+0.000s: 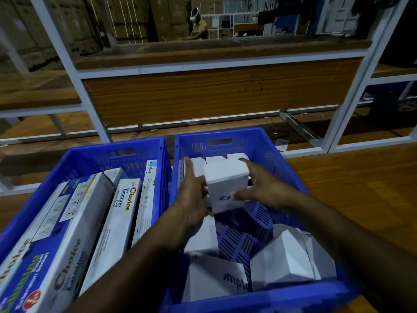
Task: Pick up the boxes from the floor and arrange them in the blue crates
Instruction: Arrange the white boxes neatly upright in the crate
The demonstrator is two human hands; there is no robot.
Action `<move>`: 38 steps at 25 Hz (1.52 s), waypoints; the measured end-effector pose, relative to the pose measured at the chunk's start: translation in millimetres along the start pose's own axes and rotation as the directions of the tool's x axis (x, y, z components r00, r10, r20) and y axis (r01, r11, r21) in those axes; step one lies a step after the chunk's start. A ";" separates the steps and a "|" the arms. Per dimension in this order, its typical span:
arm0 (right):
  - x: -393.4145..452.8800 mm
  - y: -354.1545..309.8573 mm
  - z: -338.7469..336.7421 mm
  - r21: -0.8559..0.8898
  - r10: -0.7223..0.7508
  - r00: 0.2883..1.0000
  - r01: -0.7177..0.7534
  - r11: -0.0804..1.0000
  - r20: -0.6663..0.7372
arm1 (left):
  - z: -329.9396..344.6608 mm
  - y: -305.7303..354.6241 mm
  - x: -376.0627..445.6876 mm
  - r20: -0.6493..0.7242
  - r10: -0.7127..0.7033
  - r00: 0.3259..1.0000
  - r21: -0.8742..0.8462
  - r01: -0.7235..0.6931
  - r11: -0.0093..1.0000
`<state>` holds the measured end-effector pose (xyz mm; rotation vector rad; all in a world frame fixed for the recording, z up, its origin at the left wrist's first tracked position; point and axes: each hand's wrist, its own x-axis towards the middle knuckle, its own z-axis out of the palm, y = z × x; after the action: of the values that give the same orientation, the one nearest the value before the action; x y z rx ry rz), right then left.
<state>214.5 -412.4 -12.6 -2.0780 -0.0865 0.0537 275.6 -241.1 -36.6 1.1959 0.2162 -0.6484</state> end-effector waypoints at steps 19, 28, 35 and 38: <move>3.3 17.8 9.1 0.326 0.364 0.931 -0.352 0.877 0.024 | -5.6 -2.0 11.3 -0.004 0.083 0.997 0.013 -0.083 0.996; 2.6 44.4 -3.5 0.218 0.513 0.853 -0.520 0.826 0.094 | -16.1 -1.4 23.7 -0.225 0.137 0.965 0.122 -0.112 0.986; 8.3 49.7 11.1 -0.166 0.621 0.767 -0.599 0.783 0.164 | -16.1 -2.9 27.3 -0.240 0.146 0.960 0.153 -0.111 0.982; 16.1 50.7 24.2 -0.099 0.649 0.740 -0.643 0.759 0.176 | -16.6 -3.9 28.9 -0.254 0.150 0.955 0.148 -0.115 0.982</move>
<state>230.8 -414.6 -68.7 -2.0344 0.5295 0.6986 299.5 -237.0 -59.9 1.4124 0.3181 -0.3879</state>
